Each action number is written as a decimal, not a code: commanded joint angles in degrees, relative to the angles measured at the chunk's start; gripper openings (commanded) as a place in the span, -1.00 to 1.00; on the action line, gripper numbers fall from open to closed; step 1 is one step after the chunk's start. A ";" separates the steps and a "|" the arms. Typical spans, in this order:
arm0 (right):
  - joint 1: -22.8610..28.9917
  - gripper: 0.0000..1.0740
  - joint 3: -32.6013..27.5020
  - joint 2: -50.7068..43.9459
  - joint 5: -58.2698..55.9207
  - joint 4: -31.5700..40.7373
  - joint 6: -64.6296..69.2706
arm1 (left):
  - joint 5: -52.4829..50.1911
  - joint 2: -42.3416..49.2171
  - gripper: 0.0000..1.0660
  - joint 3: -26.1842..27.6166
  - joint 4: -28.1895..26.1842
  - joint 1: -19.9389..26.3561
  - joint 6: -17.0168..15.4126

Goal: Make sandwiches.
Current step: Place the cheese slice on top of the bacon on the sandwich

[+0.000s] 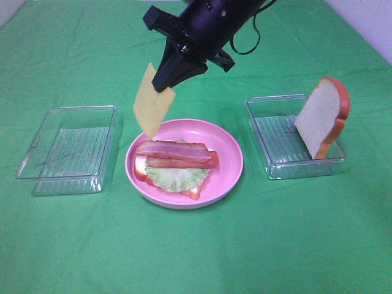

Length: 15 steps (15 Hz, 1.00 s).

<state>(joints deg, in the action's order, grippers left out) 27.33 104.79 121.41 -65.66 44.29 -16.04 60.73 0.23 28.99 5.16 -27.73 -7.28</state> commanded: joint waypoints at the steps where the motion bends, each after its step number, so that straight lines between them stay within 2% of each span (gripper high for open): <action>1: 0.29 -1.00 -3.38 0.92 1.78 3.44 -2.06 | -0.57 1.38 0.48 -0.23 -0.23 0.00 -0.11; 5: 0.29 -1.00 -5.21 7.62 2.58 8.71 -5.04 | -0.57 1.38 0.48 -0.23 -0.23 0.00 -0.11; 6: 0.23 -1.00 -5.21 8.14 3.67 8.02 -4.30 | -0.57 1.38 0.48 -0.23 -0.23 0.00 -0.11; 9: 0.17 -1.00 -5.10 7.73 8.88 -0.11 2.29 | -0.57 1.38 0.48 -0.23 -0.23 0.00 -0.11; 12: 0.17 -0.97 -4.98 7.68 9.40 -5.73 8.25 | -0.57 1.38 0.48 -0.23 -0.23 0.00 -0.11; 13: 0.17 -0.81 -4.98 7.68 9.85 -7.68 10.08 | -0.57 1.38 0.48 -0.23 -0.23 0.00 -0.11; 14: 0.17 -0.54 -4.98 7.68 9.80 -8.77 11.12 | -0.57 1.38 0.48 -0.23 -0.23 0.00 -0.11; 15: 0.17 -0.42 -4.98 7.68 9.80 -8.88 11.23 | -0.57 1.38 0.48 -0.23 -0.23 0.00 -0.11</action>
<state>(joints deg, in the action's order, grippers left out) 27.39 99.92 129.43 -56.21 36.21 -5.67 60.73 0.23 28.99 5.10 -27.73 -7.28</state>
